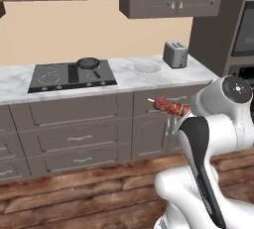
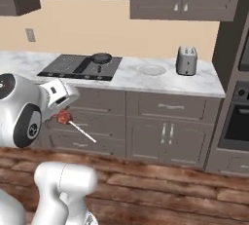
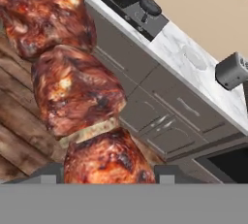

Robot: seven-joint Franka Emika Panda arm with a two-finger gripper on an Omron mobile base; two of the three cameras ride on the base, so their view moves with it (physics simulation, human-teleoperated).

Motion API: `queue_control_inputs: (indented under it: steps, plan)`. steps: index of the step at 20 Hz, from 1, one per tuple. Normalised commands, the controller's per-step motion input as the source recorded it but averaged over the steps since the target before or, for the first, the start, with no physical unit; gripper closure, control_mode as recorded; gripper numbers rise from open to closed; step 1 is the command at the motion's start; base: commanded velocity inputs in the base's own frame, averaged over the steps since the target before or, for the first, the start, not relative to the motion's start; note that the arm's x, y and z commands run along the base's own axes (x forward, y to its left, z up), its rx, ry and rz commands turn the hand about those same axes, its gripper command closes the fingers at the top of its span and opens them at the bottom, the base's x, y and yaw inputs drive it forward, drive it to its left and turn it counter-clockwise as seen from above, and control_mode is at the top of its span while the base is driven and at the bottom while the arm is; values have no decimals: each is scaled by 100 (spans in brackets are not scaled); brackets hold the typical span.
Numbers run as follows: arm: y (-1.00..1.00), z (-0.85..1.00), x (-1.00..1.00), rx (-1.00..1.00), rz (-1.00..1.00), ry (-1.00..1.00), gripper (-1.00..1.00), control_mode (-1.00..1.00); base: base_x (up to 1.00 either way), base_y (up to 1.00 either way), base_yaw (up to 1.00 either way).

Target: Place the cold items (sweet potato and lime) from the fridge in one tupperware on the dining counter. Place the warm items (hot dog and kebab skewer) in the stove area in another tupperware.

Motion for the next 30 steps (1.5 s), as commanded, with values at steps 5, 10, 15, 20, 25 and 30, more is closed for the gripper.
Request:
queue_control_inputs:
  steps: [5, 10, 15, 20, 25, 30]
  plan:
    - [0, 0, 0, 0, 0, 0, 100, 100, -100, -5, -10]
    - [0, 0, 0, 0, 0, 0, 100, 100, -100, -12, -23]
    - [0, 0, 0, 0, 0, 0, 100, 100, -100, -16, -29]
    - [0, 0, 0, 0, 0, 0, 100, 100, -100, -46, -33]
    - [0, 0, 0, 0, 0, 0, 100, 100, -100, -66, -37]
    - [0, 0, 0, 0, 0, 0, 100, 100, -100, -66, -33]
